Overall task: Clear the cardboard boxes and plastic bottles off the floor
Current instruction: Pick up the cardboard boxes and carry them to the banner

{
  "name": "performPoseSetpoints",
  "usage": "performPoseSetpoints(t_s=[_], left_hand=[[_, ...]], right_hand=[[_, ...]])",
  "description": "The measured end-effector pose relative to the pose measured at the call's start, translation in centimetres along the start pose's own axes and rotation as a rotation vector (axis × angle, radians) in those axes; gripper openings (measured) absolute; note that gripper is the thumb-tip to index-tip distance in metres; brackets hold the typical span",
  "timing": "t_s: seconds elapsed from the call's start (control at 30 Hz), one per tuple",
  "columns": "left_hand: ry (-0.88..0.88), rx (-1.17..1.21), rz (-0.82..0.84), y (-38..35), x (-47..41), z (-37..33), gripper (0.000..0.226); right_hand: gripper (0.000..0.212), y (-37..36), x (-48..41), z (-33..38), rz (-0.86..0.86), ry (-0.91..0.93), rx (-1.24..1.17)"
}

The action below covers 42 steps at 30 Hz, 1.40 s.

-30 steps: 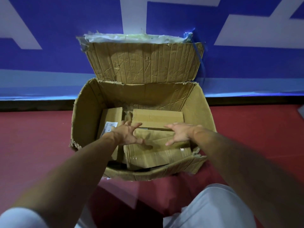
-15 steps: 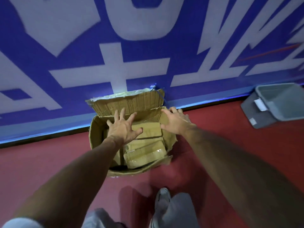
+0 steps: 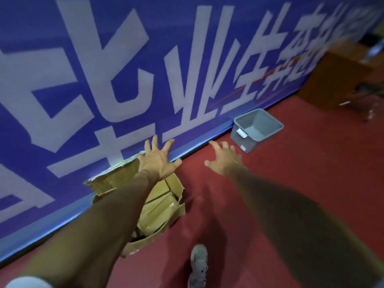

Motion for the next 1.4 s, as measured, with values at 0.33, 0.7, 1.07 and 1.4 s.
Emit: performPoseSetpoints(t_s=[0.33, 0.7, 1.07, 1.4], left_hand=[[-0.475, -0.097, 0.055, -0.9, 8.2, -20.9, 0.081], [-1.006, -0.188, 0.147, -12.9, 34.7, -50.1, 0.075], [-1.538, -0.205, 0.355, -25.8, 68.8, -68.9, 0.078], [-1.799, -0.285, 0.483, -36.3, 87.2, -79.0, 0.077]], right_hand=[[0.092, 4.4, 19.7, -18.2, -0.108, -0.384, -0.056], [0.088, 3.3, 54.6, -41.8, -0.229, -0.912, -0.149], [0.096, -3.8, 92.3, -53.5, -0.315, -1.475, -0.233], [0.091, -10.1, 110.2, -60.1, -0.305, -1.736, -0.308]])
Point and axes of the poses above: each hand's wrist, its own x-axis away from the middle knuckle, its own y-axis out of the back of the hand, z = x × y, the point moved 8 cm from there along -x, towards the middle knuckle, and after that the axes turned 2 degrees about y, right-handed, at the moved point
